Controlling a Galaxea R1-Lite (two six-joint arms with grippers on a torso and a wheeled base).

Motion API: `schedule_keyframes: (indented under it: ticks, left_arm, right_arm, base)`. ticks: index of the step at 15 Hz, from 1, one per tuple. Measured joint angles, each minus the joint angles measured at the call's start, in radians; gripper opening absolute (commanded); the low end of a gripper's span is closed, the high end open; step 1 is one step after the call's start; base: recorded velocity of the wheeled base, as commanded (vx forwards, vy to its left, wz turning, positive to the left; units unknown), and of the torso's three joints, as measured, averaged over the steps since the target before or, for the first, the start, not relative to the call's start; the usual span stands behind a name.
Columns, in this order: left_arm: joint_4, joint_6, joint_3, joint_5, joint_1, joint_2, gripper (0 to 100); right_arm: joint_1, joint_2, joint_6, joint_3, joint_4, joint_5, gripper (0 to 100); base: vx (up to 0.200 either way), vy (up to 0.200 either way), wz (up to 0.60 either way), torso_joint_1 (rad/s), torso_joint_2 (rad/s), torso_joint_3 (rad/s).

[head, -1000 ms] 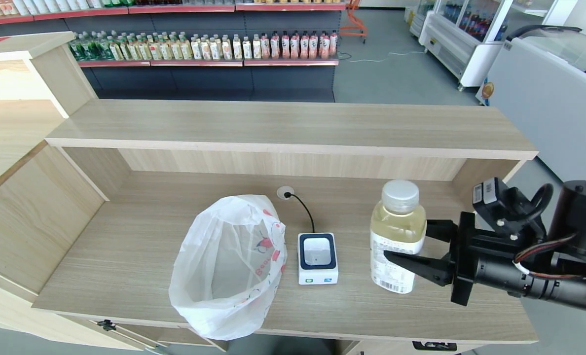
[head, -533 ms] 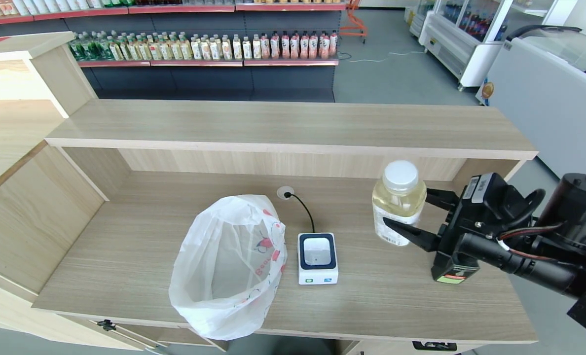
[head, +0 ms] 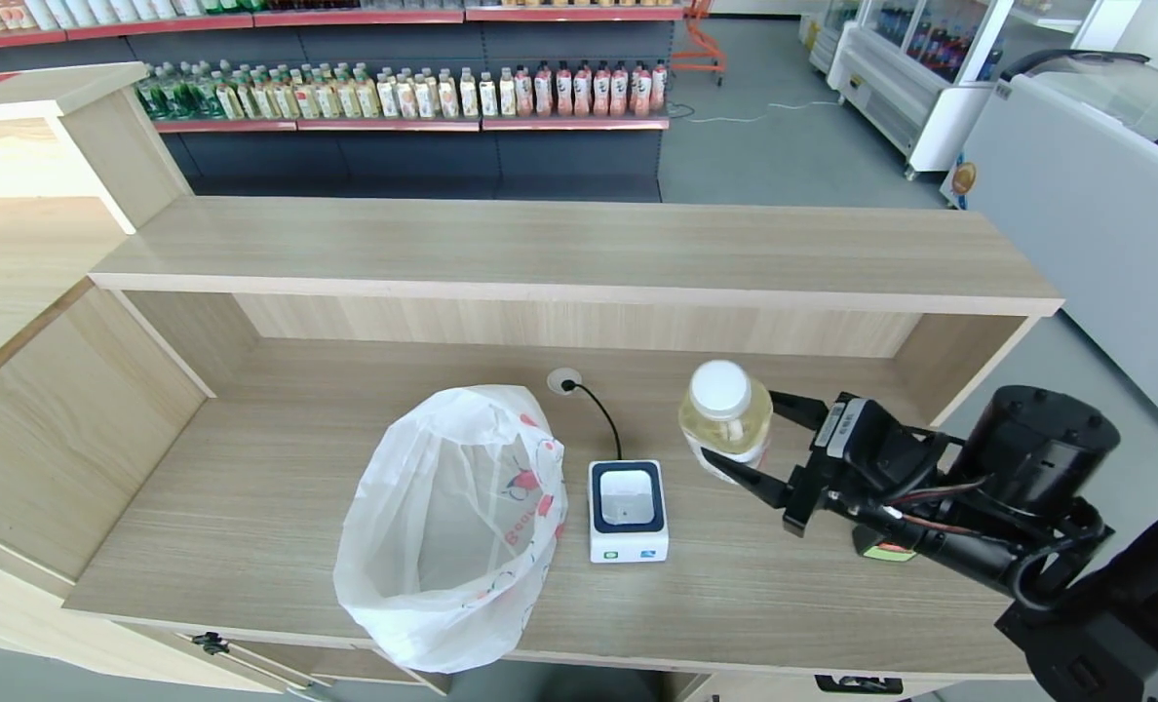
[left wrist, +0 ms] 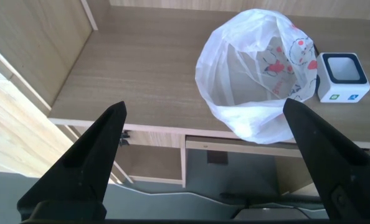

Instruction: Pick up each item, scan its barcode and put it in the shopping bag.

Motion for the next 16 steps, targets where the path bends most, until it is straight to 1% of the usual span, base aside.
schedule_keyframes:
  ticks: [2, 7, 11, 16]
  left_arm:
    - [0.000, 0.000, 0.000, 0.000, 0.000, 0.000, 100]
    - [0.000, 0.001, 0.000, 0.000, 0.000, 0.000, 100]
    - [0.000, 0.001, 0.000, 0.000, 0.000, 0.000, 100]
    - [0.000, 0.000, 0.000, -0.001, 0.000, 0.000, 100]
  right_arm:
    - [-0.001, 0.023, -0.024, -0.004, 0.001, -0.003, 0]
    - [-0.001, 0.075, -0.151, -0.037, 0.001, -0.011, 0]
    - [0.000, 0.092, -0.166, -0.038, 0.001, -0.017, 0]
    - [0.001, 0.097, -0.166, -0.038, 0.002, -0.017, 0]
  base:
    - [0.000, 0.000, 0.00, 0.000, 0.00, 0.000]
    - [0.000, 0.000, 0.00, 0.000, 0.00, 0.000]
    - [0.000, 0.000, 0.00, 0.000, 0.00, 0.000]
    - [0.000, 0.200, 0.00, 0.000, 0.00, 0.001]
